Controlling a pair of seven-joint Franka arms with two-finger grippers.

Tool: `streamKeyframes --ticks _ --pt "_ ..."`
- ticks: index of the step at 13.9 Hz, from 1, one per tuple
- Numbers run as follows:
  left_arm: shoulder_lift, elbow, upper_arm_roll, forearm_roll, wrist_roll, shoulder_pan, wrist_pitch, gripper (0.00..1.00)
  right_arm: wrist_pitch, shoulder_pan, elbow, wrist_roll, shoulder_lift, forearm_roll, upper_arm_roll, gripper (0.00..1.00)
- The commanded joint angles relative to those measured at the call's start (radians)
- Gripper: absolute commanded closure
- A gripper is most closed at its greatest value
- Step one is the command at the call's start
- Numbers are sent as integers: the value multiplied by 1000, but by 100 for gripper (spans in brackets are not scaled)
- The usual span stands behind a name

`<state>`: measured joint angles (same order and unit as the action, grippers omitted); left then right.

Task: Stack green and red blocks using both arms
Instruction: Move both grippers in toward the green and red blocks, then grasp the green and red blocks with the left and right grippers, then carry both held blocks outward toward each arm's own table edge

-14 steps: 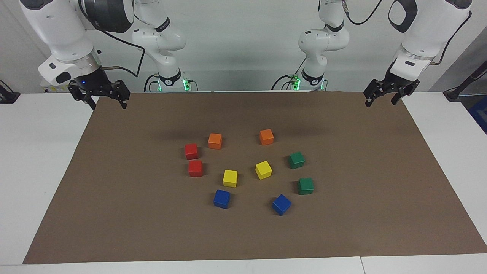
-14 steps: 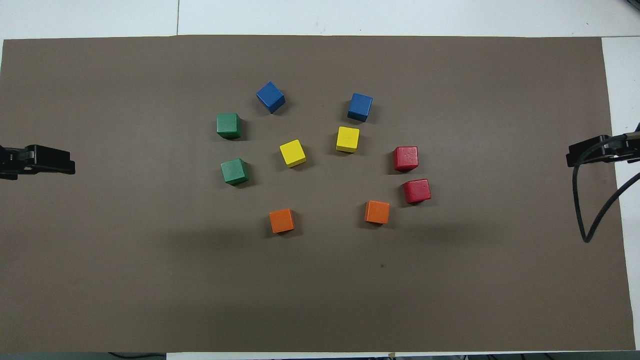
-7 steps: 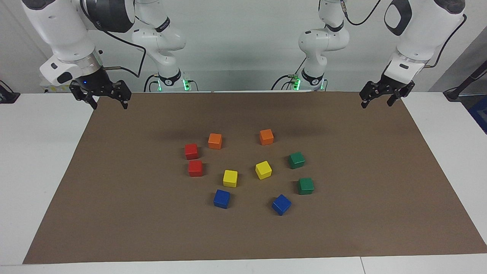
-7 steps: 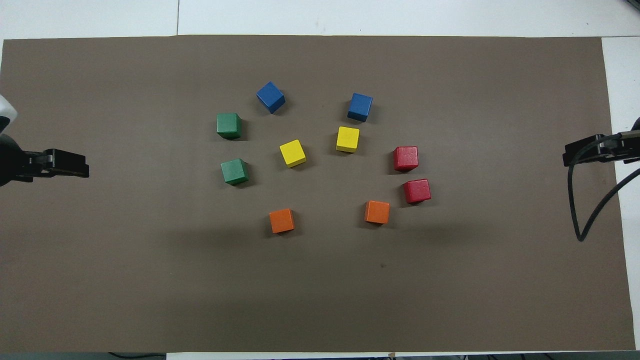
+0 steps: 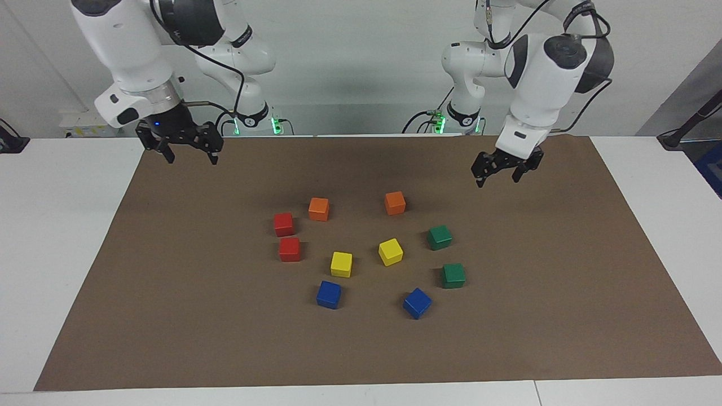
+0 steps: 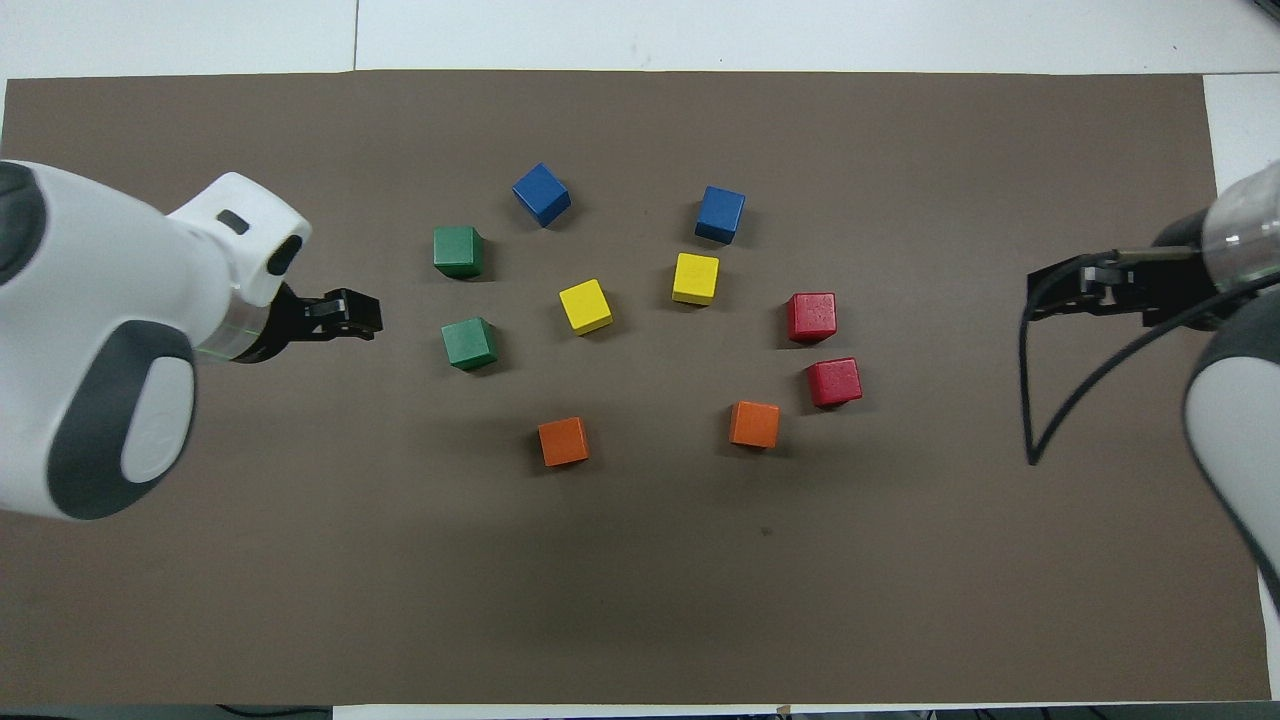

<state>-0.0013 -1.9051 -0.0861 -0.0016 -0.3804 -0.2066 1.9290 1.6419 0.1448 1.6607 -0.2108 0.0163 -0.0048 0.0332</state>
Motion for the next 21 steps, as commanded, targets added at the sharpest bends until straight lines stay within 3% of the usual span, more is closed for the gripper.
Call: streamKeyframes --ticks 1,6,11,13,18,20,21 --pt "104 -5 14 5 -69 -48 103 0 113 80 68 -140 -24 9 -4 0" --pt "188 -66 14 5 -192 -91 284 0 274 133 94 -243 -145 12 -6 0" --pt "282 -71 17 6 -275 -135 361 0 476 183 242 -394 -184 32 -7 1" --pt "290 -81 16 6 -281 -137 370 0 550 197 321 -360 -162 32 -9 1" --pt "314 -101 16 6 -265 -139 403 2 553 197 398 -58 -127 32 -9 0" --pt "329 -103 16 6 -262 -149 419 8 565 197 424 -35 -119 31 -9 0" --pt "336 -103 16 6 -261 -151 421 18 594 188 441 -3 -118 32 -7 0"
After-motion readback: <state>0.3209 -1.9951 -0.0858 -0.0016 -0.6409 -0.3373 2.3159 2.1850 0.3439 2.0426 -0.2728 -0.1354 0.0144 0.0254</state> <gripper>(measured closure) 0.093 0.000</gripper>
